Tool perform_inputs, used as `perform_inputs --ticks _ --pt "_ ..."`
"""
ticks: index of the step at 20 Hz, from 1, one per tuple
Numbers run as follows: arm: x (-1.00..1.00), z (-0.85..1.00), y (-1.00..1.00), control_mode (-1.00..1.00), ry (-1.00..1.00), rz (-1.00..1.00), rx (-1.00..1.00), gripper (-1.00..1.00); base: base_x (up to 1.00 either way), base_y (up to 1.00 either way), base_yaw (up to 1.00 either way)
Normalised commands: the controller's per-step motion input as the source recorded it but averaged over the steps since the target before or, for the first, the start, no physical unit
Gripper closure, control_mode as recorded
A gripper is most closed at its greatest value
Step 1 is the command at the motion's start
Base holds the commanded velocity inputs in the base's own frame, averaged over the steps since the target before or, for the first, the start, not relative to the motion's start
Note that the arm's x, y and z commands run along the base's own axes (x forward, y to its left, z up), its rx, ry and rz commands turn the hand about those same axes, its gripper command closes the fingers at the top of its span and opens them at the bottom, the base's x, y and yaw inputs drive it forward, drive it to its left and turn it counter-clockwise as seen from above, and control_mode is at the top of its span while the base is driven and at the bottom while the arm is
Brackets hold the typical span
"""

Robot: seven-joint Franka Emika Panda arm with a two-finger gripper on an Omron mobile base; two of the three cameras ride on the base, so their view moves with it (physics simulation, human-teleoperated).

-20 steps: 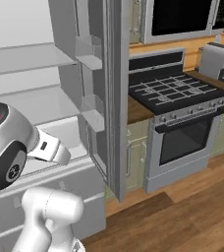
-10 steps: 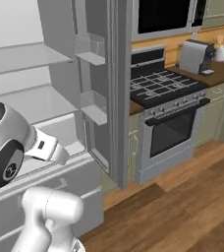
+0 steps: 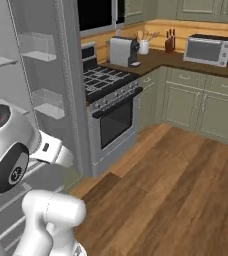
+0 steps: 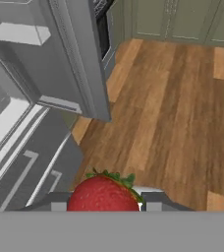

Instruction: Take the strawberry from the fridge and place it on top of the pancake, located on the dining counter.

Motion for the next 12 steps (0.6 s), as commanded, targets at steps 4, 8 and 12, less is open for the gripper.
perform_inputs --ticks 4,8,12 --pt "0.00 0.00 0.00 1.00 0.00 0.00 0.00 1.00 -0.41 -0.31 -0.73" --pt "0.00 0.00 0.00 1.00 0.00 0.00 0.00 1.00 -0.08 -0.48 -0.65" --pt "0.00 0.00 0.00 1.00 0.00 0.00 0.00 1.00 0.02 -0.54 -0.56"
